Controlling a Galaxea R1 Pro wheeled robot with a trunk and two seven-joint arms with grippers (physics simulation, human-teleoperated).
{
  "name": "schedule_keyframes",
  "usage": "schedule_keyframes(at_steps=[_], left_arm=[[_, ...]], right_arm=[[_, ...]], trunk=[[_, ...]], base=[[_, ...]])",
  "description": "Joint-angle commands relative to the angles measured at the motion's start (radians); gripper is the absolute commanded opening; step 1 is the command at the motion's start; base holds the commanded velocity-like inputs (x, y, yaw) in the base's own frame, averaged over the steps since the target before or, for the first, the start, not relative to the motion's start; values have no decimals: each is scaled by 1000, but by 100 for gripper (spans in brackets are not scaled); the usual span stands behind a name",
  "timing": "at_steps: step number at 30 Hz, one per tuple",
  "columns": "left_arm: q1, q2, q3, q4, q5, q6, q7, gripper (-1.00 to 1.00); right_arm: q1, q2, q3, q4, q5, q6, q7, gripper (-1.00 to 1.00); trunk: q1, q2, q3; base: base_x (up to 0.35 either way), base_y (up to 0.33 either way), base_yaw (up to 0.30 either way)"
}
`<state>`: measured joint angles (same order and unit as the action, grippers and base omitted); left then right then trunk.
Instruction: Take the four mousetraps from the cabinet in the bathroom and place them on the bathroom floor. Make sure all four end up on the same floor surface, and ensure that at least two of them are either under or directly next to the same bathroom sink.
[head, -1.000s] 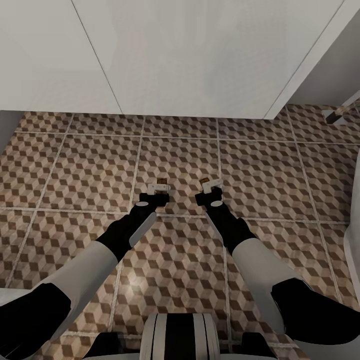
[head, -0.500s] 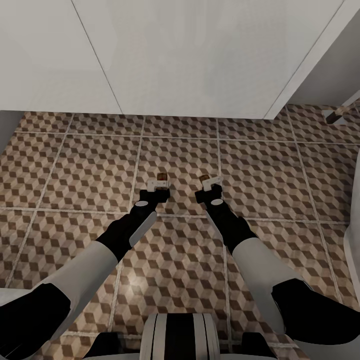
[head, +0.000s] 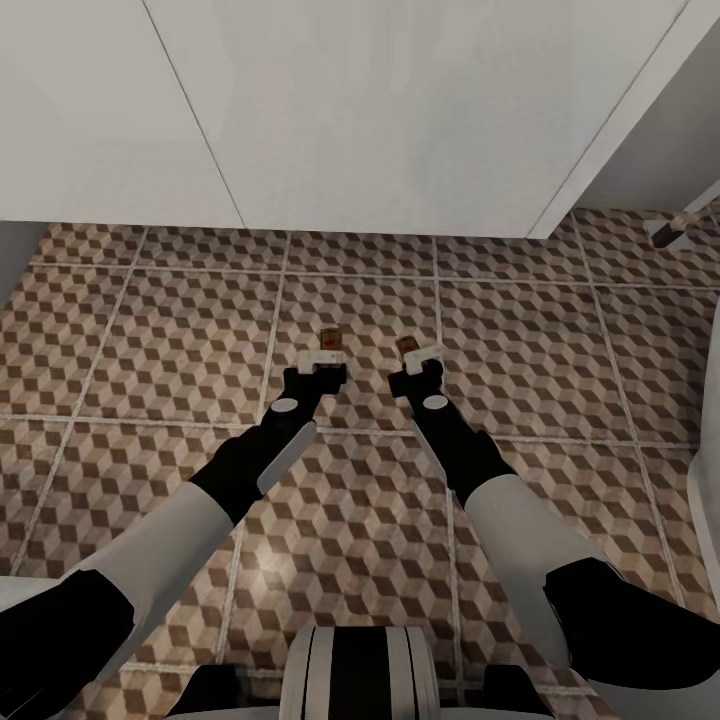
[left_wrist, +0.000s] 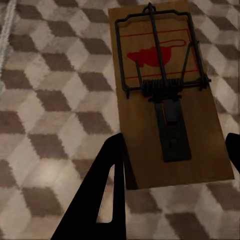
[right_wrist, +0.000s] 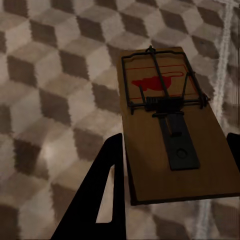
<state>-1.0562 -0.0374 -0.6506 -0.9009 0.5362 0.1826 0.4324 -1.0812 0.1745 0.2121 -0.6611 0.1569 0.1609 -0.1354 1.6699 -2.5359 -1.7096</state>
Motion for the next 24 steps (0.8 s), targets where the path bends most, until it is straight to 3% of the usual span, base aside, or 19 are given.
schedule_keyframes(at_steps=[1, 11, 15, 24], left_arm=[[-1, 8, -9, -14, 6, 0, 8, -100], [1, 23, -18, 20, 7, -11, 6, -100], [1, 25, -19, -25, 6, -9, 7, -100], [1, 56, -20, -69, 7, -6, 8, -100]], right_arm=[[0, 0, 4, -17, 9, 6, -6, -100], [0, 0, 4, -63, 8, 5, -5, -100], [0, 0, 4, -89, 9, 3, -4, -100], [0, 0, 19, -152, 6, 5, -7, -100]], trunk=[[0, 0, -1], [0, 0, -1], [0, 0, -1], [0, 0, -1]], base=[[0, 0, 0], [0, 0, 0], [0, 0, 0], [0, 0, 0]])
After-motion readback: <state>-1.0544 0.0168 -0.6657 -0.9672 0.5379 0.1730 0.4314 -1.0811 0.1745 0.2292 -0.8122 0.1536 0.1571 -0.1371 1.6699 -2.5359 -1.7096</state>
